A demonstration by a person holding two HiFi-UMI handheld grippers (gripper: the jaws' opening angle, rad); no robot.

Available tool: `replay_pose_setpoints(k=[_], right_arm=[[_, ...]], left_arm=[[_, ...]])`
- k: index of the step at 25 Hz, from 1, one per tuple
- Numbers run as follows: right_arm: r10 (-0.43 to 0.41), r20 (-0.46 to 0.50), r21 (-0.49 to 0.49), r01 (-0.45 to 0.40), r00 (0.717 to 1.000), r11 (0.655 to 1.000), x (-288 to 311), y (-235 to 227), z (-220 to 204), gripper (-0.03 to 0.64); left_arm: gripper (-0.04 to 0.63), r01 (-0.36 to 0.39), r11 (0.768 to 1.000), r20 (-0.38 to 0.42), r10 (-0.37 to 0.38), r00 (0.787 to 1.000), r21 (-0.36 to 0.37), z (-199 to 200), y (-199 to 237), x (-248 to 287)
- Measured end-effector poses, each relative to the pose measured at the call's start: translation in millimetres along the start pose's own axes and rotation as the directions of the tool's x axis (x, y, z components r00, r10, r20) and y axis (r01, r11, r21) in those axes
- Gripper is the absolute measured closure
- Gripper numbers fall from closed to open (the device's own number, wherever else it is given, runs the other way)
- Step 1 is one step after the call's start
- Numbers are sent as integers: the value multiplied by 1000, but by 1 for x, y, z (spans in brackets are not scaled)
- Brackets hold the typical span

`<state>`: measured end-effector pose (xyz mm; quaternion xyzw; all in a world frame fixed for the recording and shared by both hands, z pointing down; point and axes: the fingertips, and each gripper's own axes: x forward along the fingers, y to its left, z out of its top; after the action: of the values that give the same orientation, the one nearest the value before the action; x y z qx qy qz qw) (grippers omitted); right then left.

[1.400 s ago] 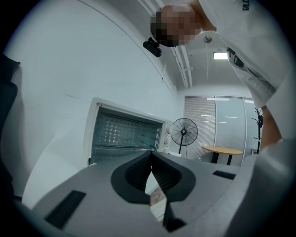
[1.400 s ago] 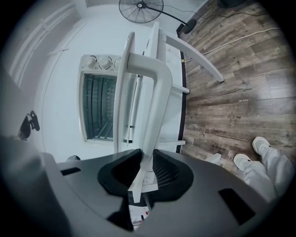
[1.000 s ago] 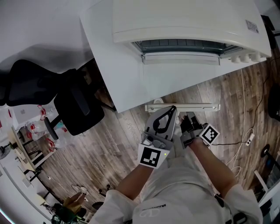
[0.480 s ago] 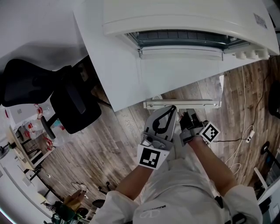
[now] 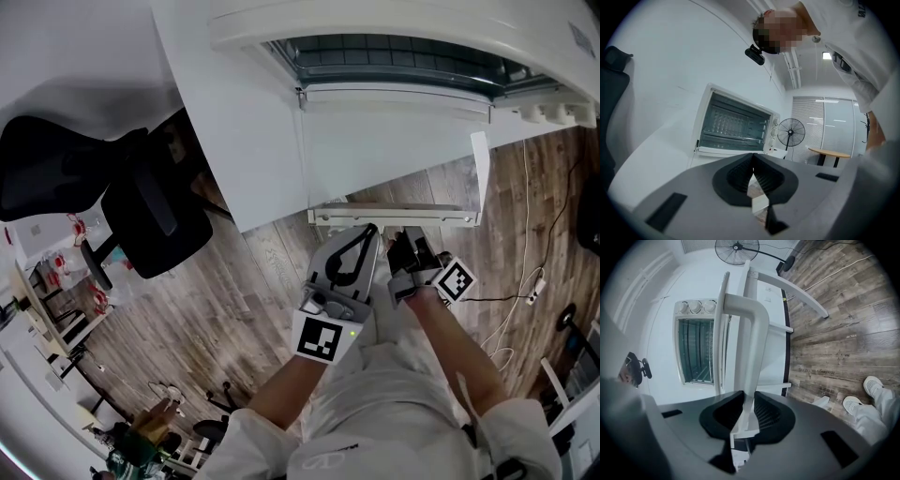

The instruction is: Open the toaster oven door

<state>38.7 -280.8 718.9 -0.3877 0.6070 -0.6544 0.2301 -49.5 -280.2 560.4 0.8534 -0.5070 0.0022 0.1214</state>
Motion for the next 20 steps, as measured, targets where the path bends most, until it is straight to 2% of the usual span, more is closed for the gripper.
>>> replay_pose_setpoints(k=[13, 20], right_arm=[[24, -16, 22, -24, 1000, 999, 0, -2, -1, 530], [81, -29, 172, -75, 996, 982, -7, -6, -8, 529]], left_arm=[[586, -45, 999, -3, 45, 999, 7, -7, 3, -19], [586, -46, 999, 1, 46, 999, 7, -7, 2, -26]])
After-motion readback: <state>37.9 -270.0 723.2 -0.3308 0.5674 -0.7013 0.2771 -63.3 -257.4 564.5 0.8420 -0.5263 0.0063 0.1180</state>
